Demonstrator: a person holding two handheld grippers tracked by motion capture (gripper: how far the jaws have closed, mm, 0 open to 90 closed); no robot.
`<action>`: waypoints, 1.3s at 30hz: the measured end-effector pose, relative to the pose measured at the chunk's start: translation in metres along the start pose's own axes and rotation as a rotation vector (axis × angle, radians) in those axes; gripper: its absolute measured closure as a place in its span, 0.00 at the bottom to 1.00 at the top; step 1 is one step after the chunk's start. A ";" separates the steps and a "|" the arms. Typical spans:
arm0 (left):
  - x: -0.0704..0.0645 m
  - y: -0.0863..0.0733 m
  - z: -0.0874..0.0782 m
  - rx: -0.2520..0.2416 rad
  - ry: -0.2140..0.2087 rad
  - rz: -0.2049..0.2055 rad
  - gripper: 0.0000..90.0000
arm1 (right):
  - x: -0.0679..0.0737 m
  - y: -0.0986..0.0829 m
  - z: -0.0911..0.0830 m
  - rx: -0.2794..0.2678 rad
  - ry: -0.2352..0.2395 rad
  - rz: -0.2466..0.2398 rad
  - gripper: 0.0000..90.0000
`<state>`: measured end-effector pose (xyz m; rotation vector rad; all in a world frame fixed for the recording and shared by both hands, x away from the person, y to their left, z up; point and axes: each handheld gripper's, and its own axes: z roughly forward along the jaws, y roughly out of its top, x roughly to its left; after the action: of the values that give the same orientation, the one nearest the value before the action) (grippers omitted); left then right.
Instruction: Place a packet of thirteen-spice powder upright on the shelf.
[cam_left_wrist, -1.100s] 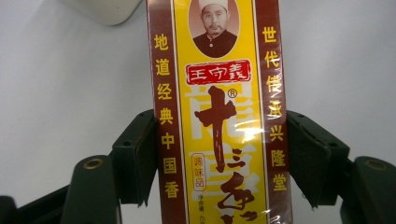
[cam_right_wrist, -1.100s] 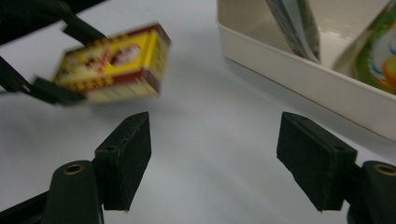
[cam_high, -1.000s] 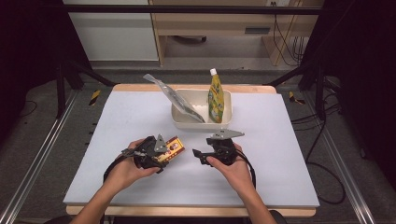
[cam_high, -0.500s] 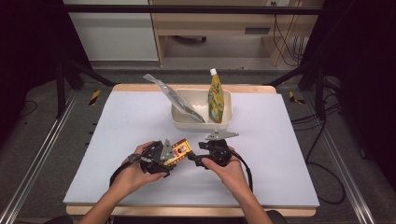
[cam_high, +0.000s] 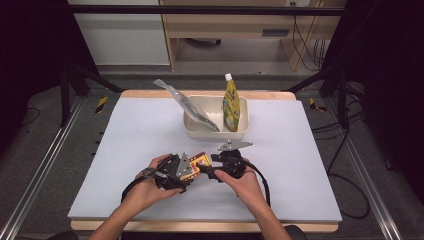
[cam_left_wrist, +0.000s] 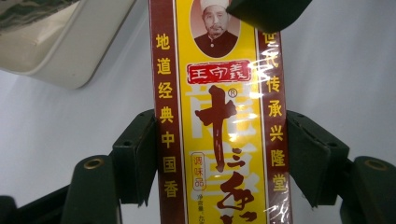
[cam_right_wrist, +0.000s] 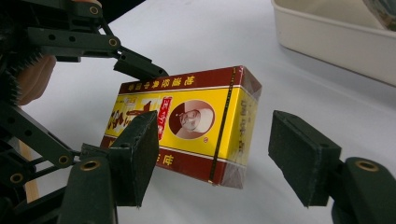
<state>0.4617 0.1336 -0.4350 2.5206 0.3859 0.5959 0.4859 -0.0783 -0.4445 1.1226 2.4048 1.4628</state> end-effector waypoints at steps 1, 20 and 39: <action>0.000 0.000 0.000 -0.001 -0.003 0.001 0.35 | -0.001 0.000 0.000 -0.001 0.001 -0.002 0.37; -0.005 0.009 0.001 -0.053 0.012 0.020 0.35 | -0.011 -0.002 0.004 0.005 0.075 0.082 0.40; -0.002 0.011 0.002 -0.070 0.033 0.034 0.36 | -0.012 0.003 -0.006 -0.043 0.079 0.084 0.53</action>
<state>0.4624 0.1235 -0.4311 2.4575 0.3286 0.6543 0.4930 -0.0894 -0.4420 1.1921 2.3918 1.6066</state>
